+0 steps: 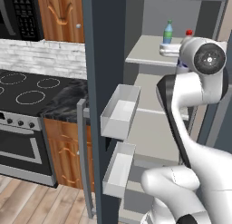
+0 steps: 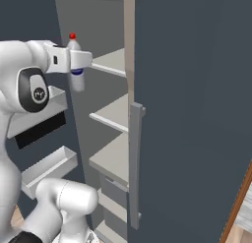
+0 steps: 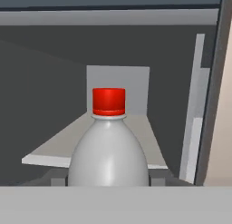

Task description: Take the bottled waters from the counter and place them in the freezer to freeze. Close the freezer door after placing the bottles.

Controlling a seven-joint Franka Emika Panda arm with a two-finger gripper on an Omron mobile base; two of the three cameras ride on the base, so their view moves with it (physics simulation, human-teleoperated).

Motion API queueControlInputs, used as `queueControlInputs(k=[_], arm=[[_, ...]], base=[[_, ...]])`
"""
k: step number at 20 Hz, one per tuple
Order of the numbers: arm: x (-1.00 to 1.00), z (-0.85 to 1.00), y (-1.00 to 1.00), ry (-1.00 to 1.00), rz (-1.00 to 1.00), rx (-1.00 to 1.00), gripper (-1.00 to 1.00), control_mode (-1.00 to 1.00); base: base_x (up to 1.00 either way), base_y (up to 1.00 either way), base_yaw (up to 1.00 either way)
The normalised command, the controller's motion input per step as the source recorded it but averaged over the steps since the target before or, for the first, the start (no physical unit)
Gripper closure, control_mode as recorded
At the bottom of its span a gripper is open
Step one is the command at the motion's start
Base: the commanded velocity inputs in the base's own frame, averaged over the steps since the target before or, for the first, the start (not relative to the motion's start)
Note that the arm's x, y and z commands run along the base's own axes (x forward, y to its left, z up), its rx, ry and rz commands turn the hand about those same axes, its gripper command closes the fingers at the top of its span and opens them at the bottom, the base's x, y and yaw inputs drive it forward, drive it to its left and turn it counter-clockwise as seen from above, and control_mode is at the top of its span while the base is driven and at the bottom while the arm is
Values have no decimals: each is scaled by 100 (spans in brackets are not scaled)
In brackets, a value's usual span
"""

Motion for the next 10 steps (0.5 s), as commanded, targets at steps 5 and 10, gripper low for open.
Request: queueControlInputs(k=[5,10], arm=[[48,0,0,0,0,0,100,-100],[42,11,-2,0,0,0,100,-100]], base=[[0,0,0],[0,0,0]])
